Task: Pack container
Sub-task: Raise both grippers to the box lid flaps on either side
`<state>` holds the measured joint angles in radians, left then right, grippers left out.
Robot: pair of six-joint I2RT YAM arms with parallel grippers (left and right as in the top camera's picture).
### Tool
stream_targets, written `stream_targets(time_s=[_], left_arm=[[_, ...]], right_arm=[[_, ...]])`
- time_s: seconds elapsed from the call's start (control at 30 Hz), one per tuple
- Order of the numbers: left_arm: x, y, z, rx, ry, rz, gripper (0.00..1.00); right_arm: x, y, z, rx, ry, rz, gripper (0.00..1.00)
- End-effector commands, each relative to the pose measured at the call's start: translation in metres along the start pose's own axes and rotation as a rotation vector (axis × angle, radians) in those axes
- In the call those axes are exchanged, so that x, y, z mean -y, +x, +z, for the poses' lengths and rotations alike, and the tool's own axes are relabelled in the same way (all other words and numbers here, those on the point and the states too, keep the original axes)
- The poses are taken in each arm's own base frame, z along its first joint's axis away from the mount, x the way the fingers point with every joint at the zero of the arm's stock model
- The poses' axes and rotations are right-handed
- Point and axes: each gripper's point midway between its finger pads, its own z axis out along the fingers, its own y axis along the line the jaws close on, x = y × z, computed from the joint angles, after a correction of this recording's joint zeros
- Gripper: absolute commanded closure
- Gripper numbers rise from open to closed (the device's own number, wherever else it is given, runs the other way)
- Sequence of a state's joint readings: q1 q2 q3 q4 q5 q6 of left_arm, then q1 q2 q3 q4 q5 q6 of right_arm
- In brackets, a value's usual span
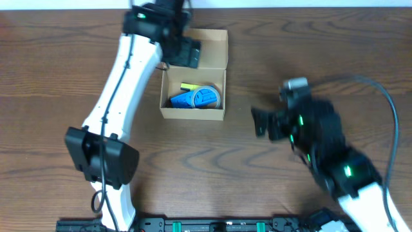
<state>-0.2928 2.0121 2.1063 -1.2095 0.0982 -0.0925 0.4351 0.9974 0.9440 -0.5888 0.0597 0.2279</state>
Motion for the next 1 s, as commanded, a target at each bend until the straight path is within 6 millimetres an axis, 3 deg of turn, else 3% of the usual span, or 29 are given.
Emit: stream_targets(time_s=[0.0,0.03,0.07,0.13,0.2,0.27,0.3,0.47,0.6,0.97], left_arm=[[-0.025,-0.012,-0.02,0.048,0.055,-0.116,0.13],[-0.035,-0.014,-0.021,0.055,0.064,-0.147,0.17],[-0.044,-0.017,-0.022,0.065,0.075,-0.173,0.23],[-0.062,-0.025,-0.026,0.095,0.11,-0.228,0.36],[-0.082,-0.033,-0.029,0.13,0.132,-0.291,0.55],[-0.1,-0.04,-0.033,0.166,0.151,-0.349,0.88],[-0.106,-0.043,-0.034,0.178,0.162,-0.361,0.94],[-0.131,-0.057,-0.038,0.251,0.163,-0.392,0.94],[-0.137,-0.068,-0.026,0.275,0.163,-0.39,0.95],[-0.142,-0.072,0.066,0.164,0.264,-0.481,0.95]], right_arm=[[0.013,-0.031,0.021,-0.014,0.052,-0.063,0.01],[0.017,-0.038,0.029,-0.022,0.063,-0.061,0.01],[0.022,-0.044,0.037,-0.028,0.076,-0.057,0.14],[0.033,-0.056,0.055,-0.033,0.102,-0.037,0.57],[0.044,-0.063,0.072,-0.037,0.117,-0.017,0.83],[0.053,-0.068,0.089,-0.041,0.114,0.004,0.94],[0.056,-0.069,0.096,-0.044,0.105,0.02,0.99],[0.064,-0.067,0.129,-0.053,0.012,0.125,0.99],[0.068,-0.064,0.154,-0.05,-0.044,0.184,0.99],[0.059,-0.034,0.214,-0.114,-0.18,0.322,0.99]])
